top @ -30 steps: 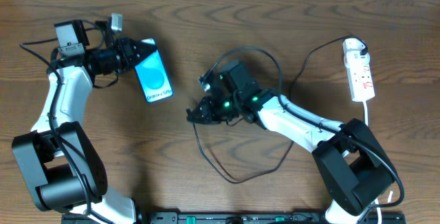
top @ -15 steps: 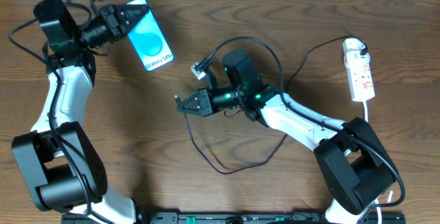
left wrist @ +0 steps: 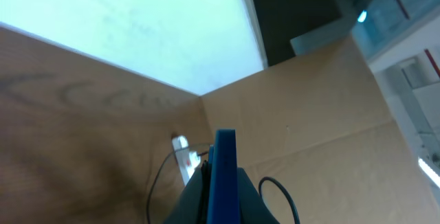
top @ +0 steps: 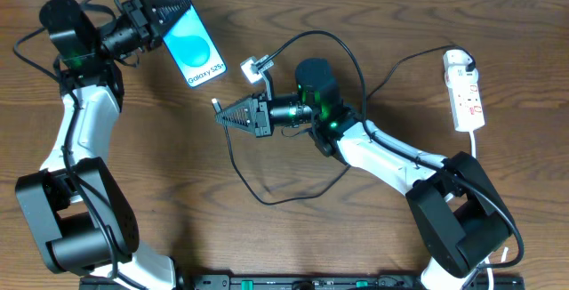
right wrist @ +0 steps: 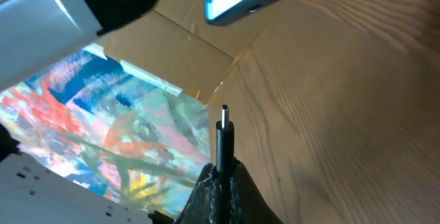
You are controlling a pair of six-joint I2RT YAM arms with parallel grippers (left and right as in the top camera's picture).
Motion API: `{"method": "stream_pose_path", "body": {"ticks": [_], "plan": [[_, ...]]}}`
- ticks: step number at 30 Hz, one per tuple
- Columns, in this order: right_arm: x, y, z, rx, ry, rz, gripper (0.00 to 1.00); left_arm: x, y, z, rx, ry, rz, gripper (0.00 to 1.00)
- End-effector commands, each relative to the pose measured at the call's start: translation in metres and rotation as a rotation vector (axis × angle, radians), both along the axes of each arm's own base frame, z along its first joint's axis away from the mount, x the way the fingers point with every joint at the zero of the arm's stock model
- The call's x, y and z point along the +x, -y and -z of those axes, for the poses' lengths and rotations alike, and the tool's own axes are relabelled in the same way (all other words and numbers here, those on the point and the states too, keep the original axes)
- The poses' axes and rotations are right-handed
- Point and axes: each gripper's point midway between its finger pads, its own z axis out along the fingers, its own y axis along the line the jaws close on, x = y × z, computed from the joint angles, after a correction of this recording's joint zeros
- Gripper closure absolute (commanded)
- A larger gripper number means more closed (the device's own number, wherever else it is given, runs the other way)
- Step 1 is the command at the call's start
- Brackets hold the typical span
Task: Plug charger to phone and switch on socket
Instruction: 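Carry the plug toward the phone's bottom port with the right gripper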
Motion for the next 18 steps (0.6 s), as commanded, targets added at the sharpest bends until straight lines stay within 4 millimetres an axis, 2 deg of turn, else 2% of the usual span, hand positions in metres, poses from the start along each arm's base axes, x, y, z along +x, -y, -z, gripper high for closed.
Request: {"method": "stream_pose_path", "body": {"ticks": [1,10,18], "plan": [[0.002,0.001,-0.015,0.031,-0.014,0.002,0.99,-0.008,0.002,-0.030,-0.016,0.047,0.017,0.93],[0.006,0.016,-0.036,0.100,0.020,-0.043,0.99,-0.016,0.004,-0.057,-0.046,0.120,0.031,0.93],[0.033,0.045,-0.025,0.087,0.056,-0.002,0.99,-0.016,0.004,-0.057,-0.047,0.118,0.031,0.93]]}}
